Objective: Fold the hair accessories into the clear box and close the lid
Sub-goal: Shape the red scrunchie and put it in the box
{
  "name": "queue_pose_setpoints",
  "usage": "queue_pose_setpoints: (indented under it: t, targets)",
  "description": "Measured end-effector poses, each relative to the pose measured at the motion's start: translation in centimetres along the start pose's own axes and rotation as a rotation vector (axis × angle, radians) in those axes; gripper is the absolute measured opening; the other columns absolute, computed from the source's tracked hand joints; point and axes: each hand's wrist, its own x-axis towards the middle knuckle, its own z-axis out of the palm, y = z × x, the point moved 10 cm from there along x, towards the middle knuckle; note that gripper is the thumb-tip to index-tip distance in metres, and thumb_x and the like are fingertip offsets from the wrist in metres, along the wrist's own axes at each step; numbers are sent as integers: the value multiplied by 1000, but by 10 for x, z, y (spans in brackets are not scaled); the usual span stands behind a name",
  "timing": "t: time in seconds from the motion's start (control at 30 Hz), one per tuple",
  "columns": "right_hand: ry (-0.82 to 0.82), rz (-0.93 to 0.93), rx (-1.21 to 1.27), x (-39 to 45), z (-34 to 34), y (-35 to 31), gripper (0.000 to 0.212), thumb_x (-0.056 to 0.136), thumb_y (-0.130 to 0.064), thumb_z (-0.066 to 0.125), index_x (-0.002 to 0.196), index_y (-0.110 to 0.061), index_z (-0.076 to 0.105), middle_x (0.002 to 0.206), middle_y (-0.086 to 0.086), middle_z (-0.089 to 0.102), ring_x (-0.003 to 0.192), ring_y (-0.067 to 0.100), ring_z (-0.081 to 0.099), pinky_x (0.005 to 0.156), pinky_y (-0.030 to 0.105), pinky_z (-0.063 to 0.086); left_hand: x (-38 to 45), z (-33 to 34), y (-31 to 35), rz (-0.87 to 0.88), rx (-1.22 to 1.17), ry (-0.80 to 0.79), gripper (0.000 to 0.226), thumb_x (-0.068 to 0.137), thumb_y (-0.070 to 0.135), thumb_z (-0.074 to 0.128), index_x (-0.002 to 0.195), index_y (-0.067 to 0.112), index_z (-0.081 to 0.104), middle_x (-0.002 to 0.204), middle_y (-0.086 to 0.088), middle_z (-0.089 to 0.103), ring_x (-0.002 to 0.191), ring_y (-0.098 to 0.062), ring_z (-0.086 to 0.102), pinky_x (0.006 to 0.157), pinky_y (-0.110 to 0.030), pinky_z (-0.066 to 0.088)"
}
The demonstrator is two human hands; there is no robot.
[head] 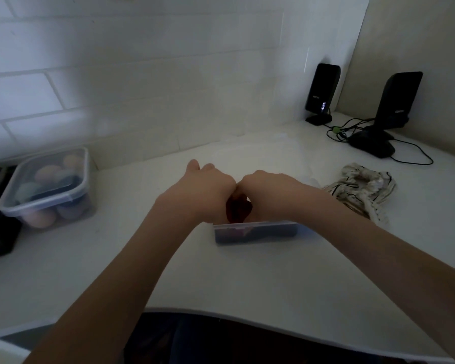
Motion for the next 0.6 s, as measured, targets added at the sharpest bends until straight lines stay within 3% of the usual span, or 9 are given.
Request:
queue_pose_setpoints:
  t: [0.13, 0.33, 0.5, 0.6]
  targets:
    - [-11, 25, -131, 1, -4, -1, 33, 79, -47, 64, 99, -20, 61, 80, -2, 57, 74, 19, 55, 61, 26, 36, 9, 10, -2, -5, -47, -74, 13, 84, 37, 56, 80, 26, 52, 69, 6, 47, 88, -19, 38, 80, -34, 21]
    - [-51, 30, -152, 6, 2, -1, 34, 80, -44, 63, 102, -19, 61, 90, 1, 63, 76, 19, 56, 63, 27, 41, 10, 14, -2, 7, -68, -86, 13, 84, 36, 55, 88, 24, 52, 71, 6, 44, 91, -19, 36, 80, -33, 24]
    - [-48, 35, -74, 2, 5, 4, 39, 78, -49, 63, 106, -21, 59, 99, 0, 66, 84, 20, 59, 65, 28, 43, 7, 14, -4, -7, -104, -89, 18, 82, 38, 56, 88, 21, 54, 74, 4, 48, 90, -19, 39, 73, -31, 29]
    - [-109, 52, 126, -2, 7, 15, 47, 73, -45, 71, 113, -27, 54, 115, -5, 66, 93, 14, 59, 75, 28, 46, 4, 14, -10, -45, -179, -144, 30, 77, 33, 64, 104, 20, 63, 95, -1, 62, 97, -21, 51, 67, -30, 40]
